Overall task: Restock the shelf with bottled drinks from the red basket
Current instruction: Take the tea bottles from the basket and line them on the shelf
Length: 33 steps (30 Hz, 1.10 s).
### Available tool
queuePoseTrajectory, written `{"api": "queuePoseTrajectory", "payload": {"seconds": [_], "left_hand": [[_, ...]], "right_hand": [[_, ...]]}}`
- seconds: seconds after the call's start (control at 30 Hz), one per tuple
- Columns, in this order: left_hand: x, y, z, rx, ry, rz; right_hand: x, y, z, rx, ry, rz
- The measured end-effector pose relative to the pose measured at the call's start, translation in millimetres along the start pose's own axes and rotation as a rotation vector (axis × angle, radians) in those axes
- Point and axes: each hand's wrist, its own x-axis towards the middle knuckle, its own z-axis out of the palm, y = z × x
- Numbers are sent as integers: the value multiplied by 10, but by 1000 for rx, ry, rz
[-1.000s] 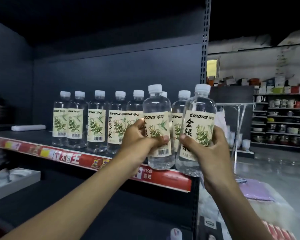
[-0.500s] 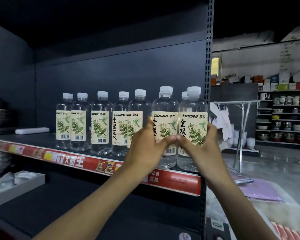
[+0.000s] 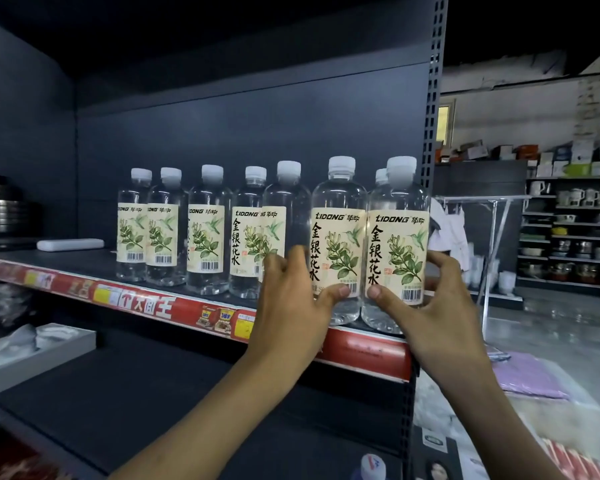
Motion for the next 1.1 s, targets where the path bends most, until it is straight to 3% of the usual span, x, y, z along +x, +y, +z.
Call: {"api": "queuePoseTrajectory", "payload": {"seconds": [0.5,0.67,0.73,0.87,0.97,1.1], "left_hand": [[47,-96,-5,0,4,79],[-223,-262,-312,339,20,181],[-448,-433,-529,527,32,221],[-1212,-981,-1077,881,-60,130],[-2060,-1489,-1610,1067,-158,-62],[-3403,-2111,-2341,1139,-360,-475]], "right_hand": [[-119,-127,-5,-91,-7,56],[-571,-329,97,-262,187,-327],[-817,-404,278,-257,69,-437],[-1537,-504,866,-207,-397,-460],[-2237,-581,1312,-196,-648,-527],[-3247,-762,1840,-168,-966,-694]]}}
